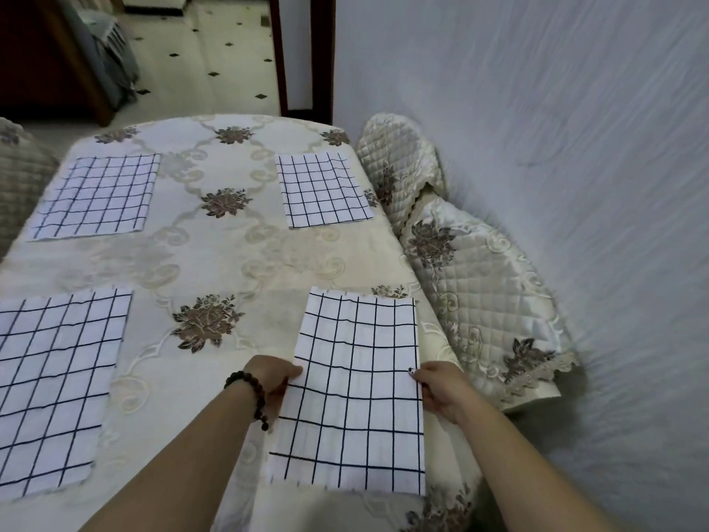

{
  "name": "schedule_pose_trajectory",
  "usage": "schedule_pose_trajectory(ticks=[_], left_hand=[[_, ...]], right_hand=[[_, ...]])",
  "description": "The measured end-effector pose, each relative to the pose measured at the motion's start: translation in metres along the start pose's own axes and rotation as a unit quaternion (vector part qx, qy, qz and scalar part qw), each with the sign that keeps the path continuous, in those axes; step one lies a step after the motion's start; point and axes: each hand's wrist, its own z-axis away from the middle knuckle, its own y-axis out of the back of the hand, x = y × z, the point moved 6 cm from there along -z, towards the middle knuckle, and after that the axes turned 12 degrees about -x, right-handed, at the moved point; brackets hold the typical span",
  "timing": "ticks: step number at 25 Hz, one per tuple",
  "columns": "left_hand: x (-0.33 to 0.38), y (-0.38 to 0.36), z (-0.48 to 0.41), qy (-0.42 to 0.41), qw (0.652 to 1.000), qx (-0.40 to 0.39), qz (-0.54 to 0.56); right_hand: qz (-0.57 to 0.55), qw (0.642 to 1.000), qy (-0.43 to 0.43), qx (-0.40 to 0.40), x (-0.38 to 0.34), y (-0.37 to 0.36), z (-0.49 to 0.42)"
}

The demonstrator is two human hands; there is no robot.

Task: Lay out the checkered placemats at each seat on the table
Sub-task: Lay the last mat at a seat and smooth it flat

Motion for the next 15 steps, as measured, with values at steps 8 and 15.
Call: schedule_pose_trajectory(ticks=[8, 15], left_hand=[[0.033, -0.023, -0.012, -0.008, 0.997, 0.019, 0.069], [0.078, -0.029, -0.030, -0.018, 0.997, 0.063, 0.050]], right_hand=[[0.074, 0.993, 0.073, 0.061, -0.064, 0.027, -0.062], [0.140, 0.980, 0.077, 0.119, -0.098, 0.044, -0.109]])
